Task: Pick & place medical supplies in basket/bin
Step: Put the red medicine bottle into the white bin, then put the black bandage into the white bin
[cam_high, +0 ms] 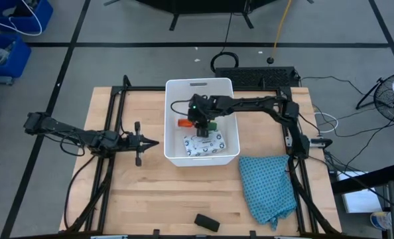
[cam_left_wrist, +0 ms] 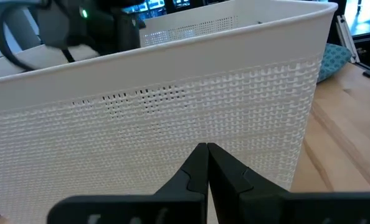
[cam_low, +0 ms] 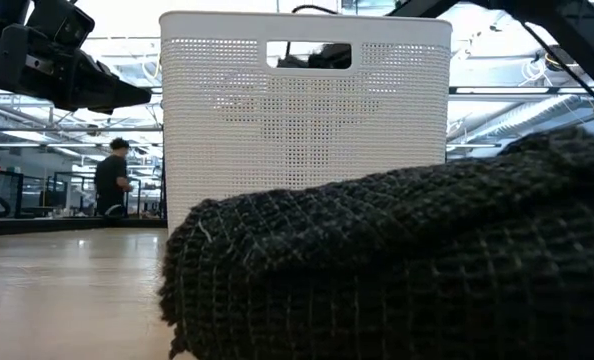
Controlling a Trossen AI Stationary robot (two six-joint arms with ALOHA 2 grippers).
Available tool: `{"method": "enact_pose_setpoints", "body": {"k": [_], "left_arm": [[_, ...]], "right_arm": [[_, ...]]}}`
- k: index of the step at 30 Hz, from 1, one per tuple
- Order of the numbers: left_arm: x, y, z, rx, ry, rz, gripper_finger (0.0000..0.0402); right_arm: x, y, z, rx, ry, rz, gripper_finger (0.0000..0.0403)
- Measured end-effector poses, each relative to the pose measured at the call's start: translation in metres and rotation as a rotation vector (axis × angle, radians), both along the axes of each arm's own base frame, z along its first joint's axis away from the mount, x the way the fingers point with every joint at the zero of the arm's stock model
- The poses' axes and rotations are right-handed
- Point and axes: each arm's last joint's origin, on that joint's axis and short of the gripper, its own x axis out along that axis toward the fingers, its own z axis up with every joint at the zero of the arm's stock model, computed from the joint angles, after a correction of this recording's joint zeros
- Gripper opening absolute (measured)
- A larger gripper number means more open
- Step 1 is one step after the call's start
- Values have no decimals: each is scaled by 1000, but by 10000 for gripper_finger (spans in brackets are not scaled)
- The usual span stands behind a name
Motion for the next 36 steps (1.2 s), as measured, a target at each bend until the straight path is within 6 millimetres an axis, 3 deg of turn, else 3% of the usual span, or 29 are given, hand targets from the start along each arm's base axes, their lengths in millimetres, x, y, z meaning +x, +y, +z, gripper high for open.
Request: {"method": "enact_pose_setpoints", "body": {"k": [3,11,18,22,29,33,36], "left_arm": [[0,0,0,-1,0,-2,10],[0,0,0,-4,0,-6,10],[0,0,0,-9,0,-6,10],[0,0,0,-12,0,-6,10],[0,0,0,-20,2,-5,10],[0,0,-2,-27,14,-3,10],[0,0,-3,-32,25,-2,10]], "right_arm": [[3,1,-12,15,25,-1,116],[3,2,-14,56,22,-1,125],[-1,2,-7,43,32,-19,173],[-10,5,21,46,-2,-52,210],[-34,14,93,35,-158,-80,246],[-58,32,139,27,-242,-56,238],[-79,57,173,20,-313,0,202]]}}
